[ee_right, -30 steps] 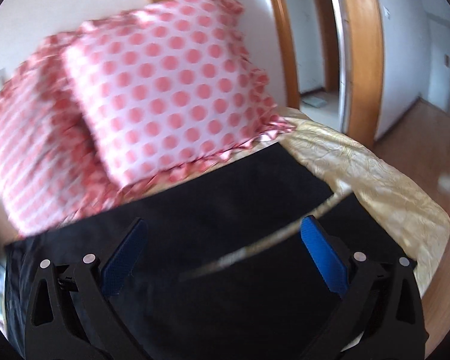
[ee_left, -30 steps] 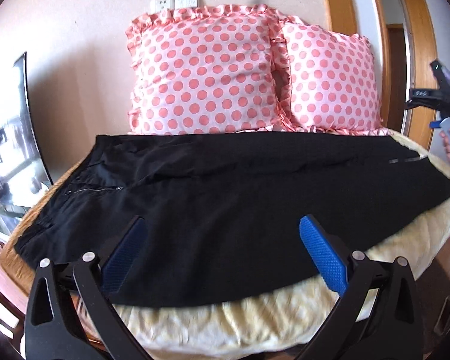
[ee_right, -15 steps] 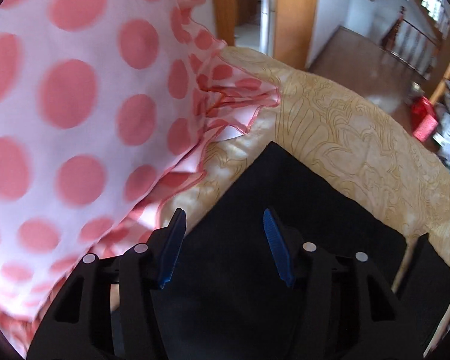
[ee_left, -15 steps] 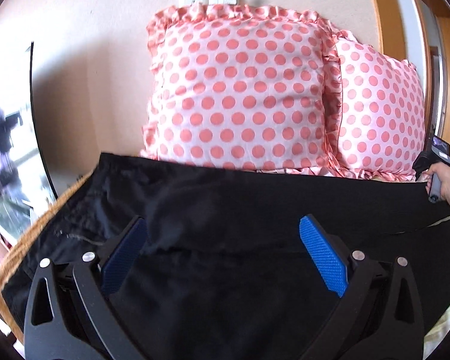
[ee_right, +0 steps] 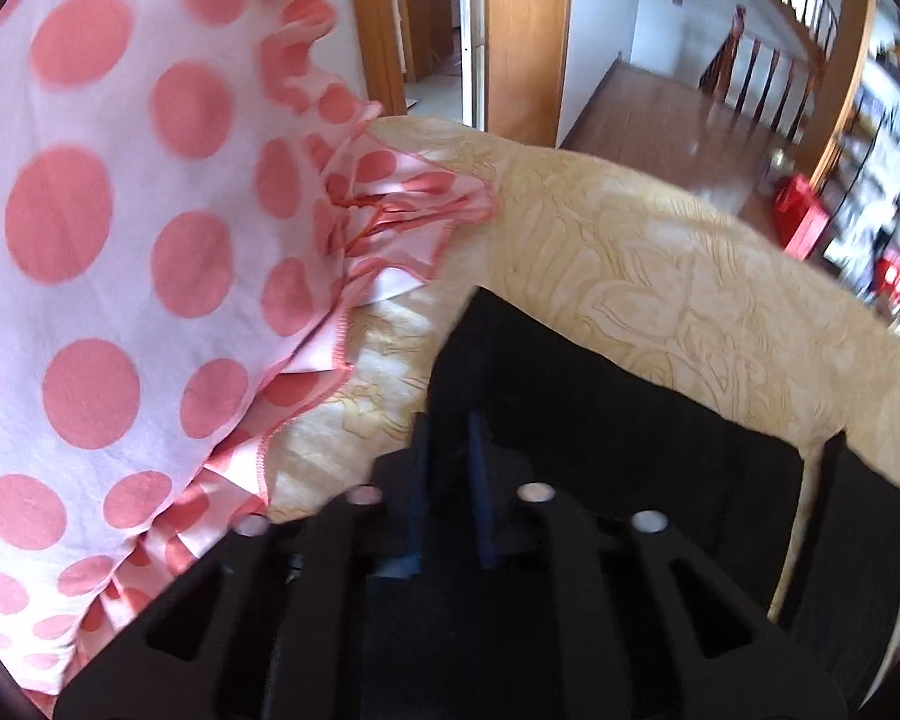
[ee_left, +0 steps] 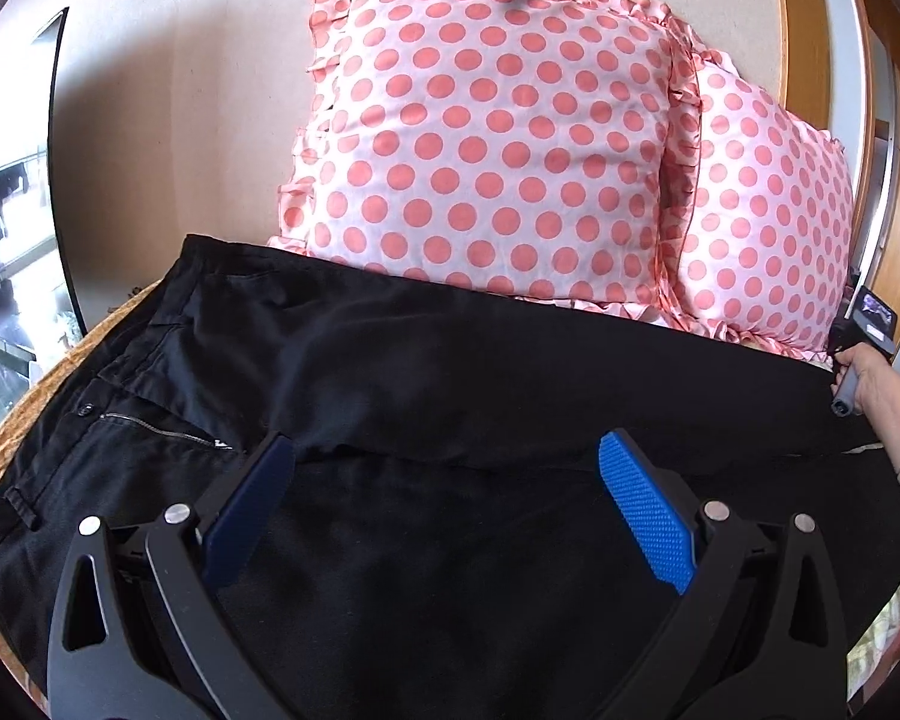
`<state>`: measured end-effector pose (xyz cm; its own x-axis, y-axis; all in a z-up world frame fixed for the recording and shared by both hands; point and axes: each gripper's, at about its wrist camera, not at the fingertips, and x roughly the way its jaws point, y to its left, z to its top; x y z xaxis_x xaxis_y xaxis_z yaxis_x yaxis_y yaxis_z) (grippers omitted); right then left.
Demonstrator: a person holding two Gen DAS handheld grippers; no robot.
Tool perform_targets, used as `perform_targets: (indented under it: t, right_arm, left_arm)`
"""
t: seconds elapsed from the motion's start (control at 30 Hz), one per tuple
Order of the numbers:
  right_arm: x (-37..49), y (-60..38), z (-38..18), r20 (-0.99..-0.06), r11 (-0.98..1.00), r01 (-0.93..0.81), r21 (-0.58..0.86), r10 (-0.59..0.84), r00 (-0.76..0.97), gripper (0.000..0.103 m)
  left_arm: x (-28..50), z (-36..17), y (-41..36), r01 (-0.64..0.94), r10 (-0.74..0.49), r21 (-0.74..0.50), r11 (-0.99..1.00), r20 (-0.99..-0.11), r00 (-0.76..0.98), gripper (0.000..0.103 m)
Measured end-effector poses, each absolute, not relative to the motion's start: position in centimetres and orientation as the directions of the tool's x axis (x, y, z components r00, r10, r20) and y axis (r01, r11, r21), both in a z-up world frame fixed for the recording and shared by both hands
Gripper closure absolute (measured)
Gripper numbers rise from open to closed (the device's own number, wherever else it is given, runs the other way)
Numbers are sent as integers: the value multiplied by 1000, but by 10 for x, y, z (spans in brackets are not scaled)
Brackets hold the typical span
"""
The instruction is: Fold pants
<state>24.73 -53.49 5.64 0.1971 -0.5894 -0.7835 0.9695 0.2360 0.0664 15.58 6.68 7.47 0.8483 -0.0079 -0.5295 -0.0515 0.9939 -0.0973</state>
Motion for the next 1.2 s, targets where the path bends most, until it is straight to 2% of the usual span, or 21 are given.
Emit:
perform_targets:
  t: [0.1, 0.2, 0.43, 0.53, 0.67, 0.8, 0.87, 0.93, 1.0, 1.07, 1.13, 1.17, 1.2]
  right_arm:
    - [223, -533, 60, -776, 256, 941, 221, -539, 328, 99]
    - [194, -522, 71, -727, 318, 878, 357, -496, 475, 99]
    - [82, -473, 94, -580, 468, 703, 535, -401, 709, 99]
    - [20, -449, 87, -533, 485, 641, 595, -358, 766, 99]
    - [-37, -427, 59, -556, 468, 648, 601, -337, 760, 99]
    - [-45, -440, 36, -583, 406, 632, 660, -255, 772, 98]
    - [-46, -439, 34, -598, 384, 641, 664, -241, 764, 91]
    - [-49, -438, 35, -589, 382, 628, 678, -229, 775, 72]
    - [-47, -439, 37, -572, 381, 609, 695, -219, 790, 63]
    - [-46, -442, 38, -562, 365, 604, 708, -227, 796, 62]
    - [-40, -447, 38, -548, 373, 601, 707, -249, 799, 66]
    - [-35, -452, 37, -552, 382, 607, 697, -253, 794, 75]
    - [-30, -458, 35, -547, 390, 599, 699, -248, 800, 101]
  left_arm:
    - [150, 77, 72, -59, -1, -99, 993, -519, 855, 2]
    - [144, 80, 78, -59, -7, -114, 992, -509, 861, 2]
    - [127, 85, 83, -53, -17, -132, 990, -477, 879, 2]
    - [121, 87, 82, -46, -22, -134, 990, -464, 886, 2]
    - [113, 88, 78, -29, -35, -136, 990, -448, 893, 2]
    - [113, 86, 75, -27, -39, -135, 990, -461, 887, 2]
    - [112, 85, 76, -21, -53, -151, 988, -471, 880, 2]
    - [107, 86, 77, -23, -53, -154, 988, -471, 881, 2]
    - [105, 87, 78, -37, -33, -140, 989, -468, 883, 2]
    - [104, 87, 79, -45, -25, -136, 990, -472, 881, 2]
    - [105, 87, 80, -48, -25, -142, 989, -478, 878, 2]
    - [105, 87, 80, -51, -26, -145, 988, -482, 876, 2]
    - [105, 87, 79, -50, -29, -149, 988, -486, 873, 2]
